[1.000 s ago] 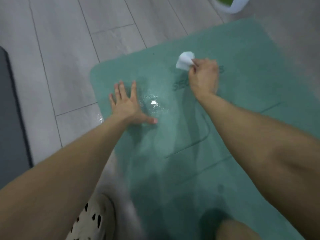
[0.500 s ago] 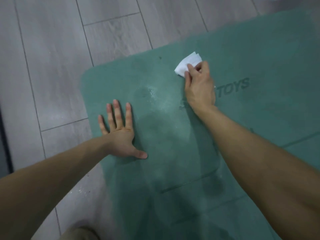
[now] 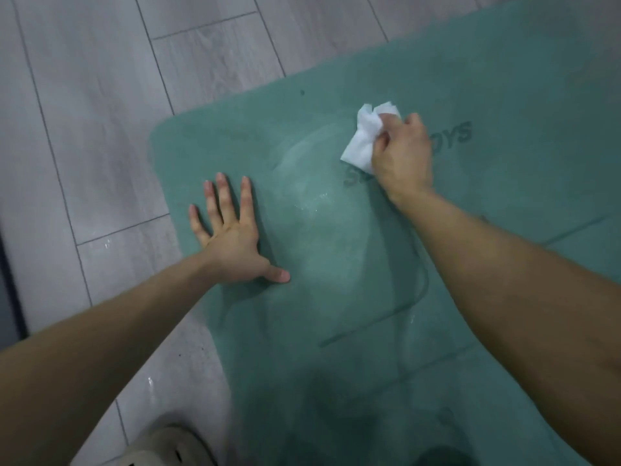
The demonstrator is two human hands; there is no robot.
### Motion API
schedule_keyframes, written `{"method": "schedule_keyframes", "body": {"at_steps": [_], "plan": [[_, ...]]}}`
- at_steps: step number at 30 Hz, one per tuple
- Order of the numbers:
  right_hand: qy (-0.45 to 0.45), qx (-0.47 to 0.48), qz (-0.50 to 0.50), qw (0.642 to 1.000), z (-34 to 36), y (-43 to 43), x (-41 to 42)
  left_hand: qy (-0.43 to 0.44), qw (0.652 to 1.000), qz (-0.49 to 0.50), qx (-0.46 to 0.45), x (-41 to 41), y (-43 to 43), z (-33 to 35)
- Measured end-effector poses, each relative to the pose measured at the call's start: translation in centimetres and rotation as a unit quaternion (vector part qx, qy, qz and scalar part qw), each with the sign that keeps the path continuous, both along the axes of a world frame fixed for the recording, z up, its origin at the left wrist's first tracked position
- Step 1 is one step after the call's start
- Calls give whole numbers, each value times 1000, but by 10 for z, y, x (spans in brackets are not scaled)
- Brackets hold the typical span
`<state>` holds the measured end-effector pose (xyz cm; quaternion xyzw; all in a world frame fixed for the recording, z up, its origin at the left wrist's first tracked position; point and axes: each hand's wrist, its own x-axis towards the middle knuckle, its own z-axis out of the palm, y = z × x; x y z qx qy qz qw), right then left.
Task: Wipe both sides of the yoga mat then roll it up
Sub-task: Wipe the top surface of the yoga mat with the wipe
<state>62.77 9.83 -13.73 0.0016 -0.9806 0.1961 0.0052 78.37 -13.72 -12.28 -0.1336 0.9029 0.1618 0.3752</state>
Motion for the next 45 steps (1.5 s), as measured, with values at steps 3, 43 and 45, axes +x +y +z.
{"method": "schedule_keyframes", "body": {"at_steps": [3, 43, 45], "plan": [[-54, -26, 77, 995, 5, -29, 63, 8, 1000, 2, -13, 0, 1, 3], [6, 84, 336, 938, -26, -141, 41, -8, 990, -140, -20, -35, -58, 6], [3, 105, 334, 937, -17, -125, 25, -9, 991, -135, -15, -35, -59, 5]]}}
